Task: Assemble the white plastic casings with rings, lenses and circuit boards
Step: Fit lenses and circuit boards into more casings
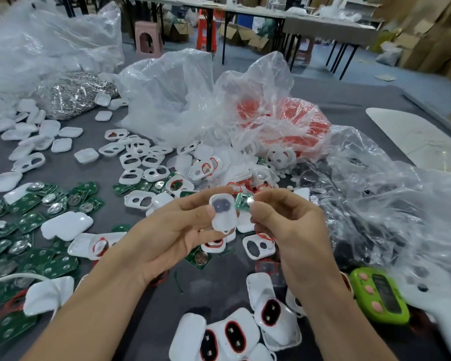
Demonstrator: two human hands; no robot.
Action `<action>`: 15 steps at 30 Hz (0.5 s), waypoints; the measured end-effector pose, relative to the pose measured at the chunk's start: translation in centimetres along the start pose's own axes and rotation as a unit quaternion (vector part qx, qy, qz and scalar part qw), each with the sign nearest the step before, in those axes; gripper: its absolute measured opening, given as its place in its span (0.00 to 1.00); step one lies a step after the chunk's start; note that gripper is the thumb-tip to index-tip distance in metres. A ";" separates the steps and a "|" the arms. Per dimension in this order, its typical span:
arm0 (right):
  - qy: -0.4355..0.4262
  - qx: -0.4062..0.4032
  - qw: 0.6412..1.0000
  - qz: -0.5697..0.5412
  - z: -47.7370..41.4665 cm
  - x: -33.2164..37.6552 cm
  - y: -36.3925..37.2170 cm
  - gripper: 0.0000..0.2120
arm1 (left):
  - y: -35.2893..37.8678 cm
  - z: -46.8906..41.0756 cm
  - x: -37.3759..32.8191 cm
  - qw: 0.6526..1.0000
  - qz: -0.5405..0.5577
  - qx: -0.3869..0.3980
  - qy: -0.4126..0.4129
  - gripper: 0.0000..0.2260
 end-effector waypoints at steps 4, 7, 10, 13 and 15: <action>0.029 -0.008 0.999 -0.025 -0.3 -0.8 -0.3 0.14 | 0.0 0.2 0.1 1.000 -0.015 0.003 -0.001 0.28; 0.036 0.006 0.999 -0.032 -0.4 -0.8 0.0 0.14 | 0.1 0.3 -0.1 1.000 -0.018 0.000 -0.001 0.31; 0.036 0.006 0.999 -0.029 -0.3 -0.7 0.0 0.12 | 0.2 0.3 -0.2 1.000 -0.008 0.001 0.001 0.29; 0.035 0.004 0.999 -0.010 -0.1 -0.8 0.0 0.09 | 0.3 0.3 -0.3 1.000 -0.006 0.007 0.012 0.22; 0.040 0.002 0.999 -0.011 0.1 -0.9 -0.1 0.06 | 0.0 0.2 -0.3 1.000 -0.006 0.002 0.018 0.20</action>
Point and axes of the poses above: each hand's wrist, its own z-axis away from the middle knuckle, its own y-axis out of the palm, x = y × z, the point moved 9 cm from there along -z, towards the middle knuckle
